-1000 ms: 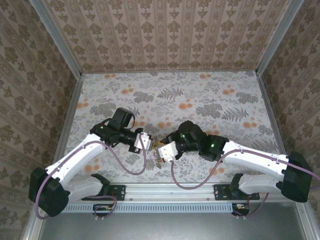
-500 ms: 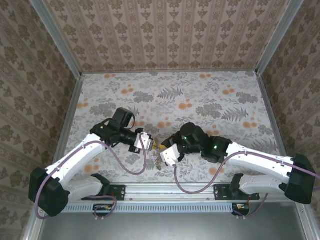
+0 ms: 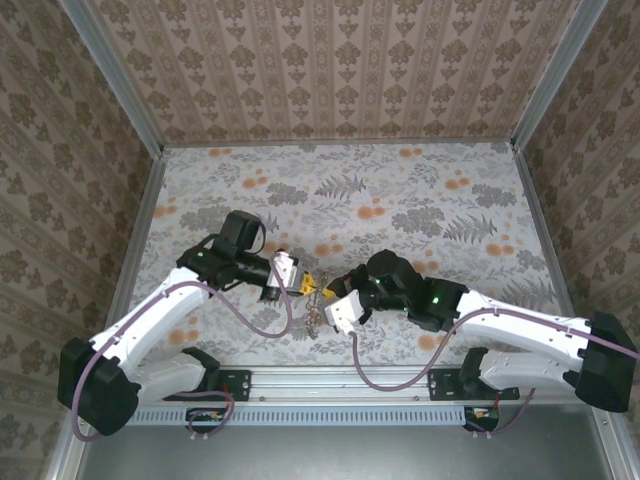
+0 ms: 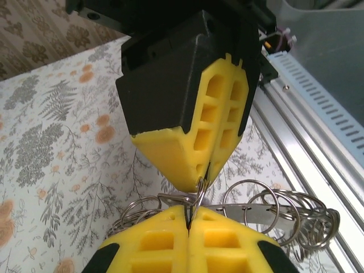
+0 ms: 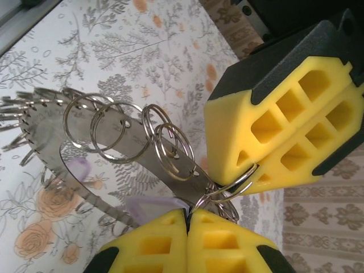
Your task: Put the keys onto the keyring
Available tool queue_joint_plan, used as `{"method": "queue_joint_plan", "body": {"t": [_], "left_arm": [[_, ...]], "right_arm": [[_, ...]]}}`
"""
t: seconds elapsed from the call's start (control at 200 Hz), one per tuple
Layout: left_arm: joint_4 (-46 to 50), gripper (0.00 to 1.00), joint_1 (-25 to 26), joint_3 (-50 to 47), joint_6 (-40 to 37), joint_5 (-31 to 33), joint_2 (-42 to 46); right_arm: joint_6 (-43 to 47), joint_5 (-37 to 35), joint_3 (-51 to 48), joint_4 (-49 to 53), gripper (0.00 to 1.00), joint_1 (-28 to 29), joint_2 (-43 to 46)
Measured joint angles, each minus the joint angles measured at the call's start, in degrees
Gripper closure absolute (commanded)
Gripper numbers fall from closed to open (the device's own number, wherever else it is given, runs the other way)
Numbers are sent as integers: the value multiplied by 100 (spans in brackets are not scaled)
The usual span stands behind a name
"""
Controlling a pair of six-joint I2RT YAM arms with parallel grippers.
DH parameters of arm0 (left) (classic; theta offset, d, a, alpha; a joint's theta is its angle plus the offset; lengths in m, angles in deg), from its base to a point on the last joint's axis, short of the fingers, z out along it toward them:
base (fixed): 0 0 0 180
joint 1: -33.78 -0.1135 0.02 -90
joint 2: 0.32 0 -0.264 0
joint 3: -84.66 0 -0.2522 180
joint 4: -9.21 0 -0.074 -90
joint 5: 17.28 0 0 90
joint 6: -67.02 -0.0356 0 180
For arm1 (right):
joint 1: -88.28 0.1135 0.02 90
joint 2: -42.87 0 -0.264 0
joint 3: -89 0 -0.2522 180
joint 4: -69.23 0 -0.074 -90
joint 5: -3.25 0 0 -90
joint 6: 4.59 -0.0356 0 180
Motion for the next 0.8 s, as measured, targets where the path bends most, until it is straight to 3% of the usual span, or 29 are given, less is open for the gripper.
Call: {"method": "queue_joint_plan", "body": {"t": [0.075,0.15,0.8], "left_arm": [[-160,100,-31,-17,140,-155,52],[-350,100,-31,-17,247,-271,114],[-1040,100,-20,-96,658,-527,138]], "right_arm": [[9,-35,-33,-79,70,0,76],[-39,-35,-118,-122,67,0,127],[-1845,557,-442,-942,72,-310,671]]}}
